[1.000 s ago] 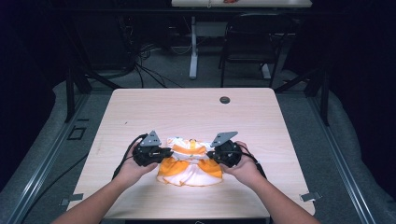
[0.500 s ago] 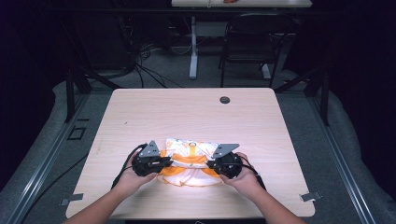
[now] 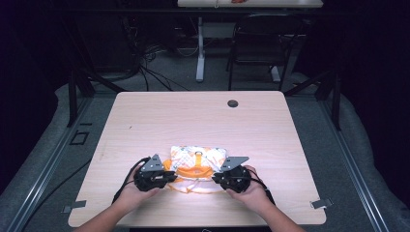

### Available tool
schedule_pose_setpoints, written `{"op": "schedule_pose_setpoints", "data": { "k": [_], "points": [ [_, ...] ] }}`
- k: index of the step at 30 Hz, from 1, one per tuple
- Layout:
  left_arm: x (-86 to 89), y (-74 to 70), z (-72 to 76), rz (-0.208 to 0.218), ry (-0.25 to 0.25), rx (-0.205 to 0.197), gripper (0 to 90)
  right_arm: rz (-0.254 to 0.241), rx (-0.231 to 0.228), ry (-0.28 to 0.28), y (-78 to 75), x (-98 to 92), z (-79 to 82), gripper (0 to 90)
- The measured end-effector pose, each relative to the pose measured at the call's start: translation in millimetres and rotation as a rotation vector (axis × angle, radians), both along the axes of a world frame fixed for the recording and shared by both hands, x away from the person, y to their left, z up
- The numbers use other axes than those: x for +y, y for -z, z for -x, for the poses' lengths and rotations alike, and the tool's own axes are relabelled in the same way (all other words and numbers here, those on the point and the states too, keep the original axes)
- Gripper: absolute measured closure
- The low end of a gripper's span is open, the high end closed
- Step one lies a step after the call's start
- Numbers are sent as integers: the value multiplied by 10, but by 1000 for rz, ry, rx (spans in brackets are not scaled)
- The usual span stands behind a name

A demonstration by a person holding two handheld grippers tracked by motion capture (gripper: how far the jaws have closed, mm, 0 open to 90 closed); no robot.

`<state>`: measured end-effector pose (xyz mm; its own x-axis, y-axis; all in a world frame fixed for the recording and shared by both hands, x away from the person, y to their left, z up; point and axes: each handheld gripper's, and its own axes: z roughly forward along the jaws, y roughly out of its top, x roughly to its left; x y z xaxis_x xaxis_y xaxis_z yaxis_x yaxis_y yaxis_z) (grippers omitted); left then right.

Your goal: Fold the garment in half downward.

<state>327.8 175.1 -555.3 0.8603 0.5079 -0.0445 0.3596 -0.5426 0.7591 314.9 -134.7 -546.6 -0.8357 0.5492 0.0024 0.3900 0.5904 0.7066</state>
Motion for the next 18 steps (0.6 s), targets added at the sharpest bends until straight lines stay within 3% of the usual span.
{"op": "schedule_pose_setpoints", "data": {
  "k": [3,8,12,16,18],
  "points": [
    [32,-82,-20,26,-10,-3,769,-41,-6,24,-72,-52,16,759],
    [37,-233,-139,51,-59,-17,710,-62,-20,71,-199,-109,-93,725],
    [-35,-204,-259,39,-83,2,645,-72,-7,90,-190,-72,-185,673],
    [-111,-133,-295,21,-72,20,555,-71,-3,97,-139,-16,-208,617],
    [-143,-77,-291,-9,-56,11,510,-25,15,83,-64,41,-224,566]
  ]
}}
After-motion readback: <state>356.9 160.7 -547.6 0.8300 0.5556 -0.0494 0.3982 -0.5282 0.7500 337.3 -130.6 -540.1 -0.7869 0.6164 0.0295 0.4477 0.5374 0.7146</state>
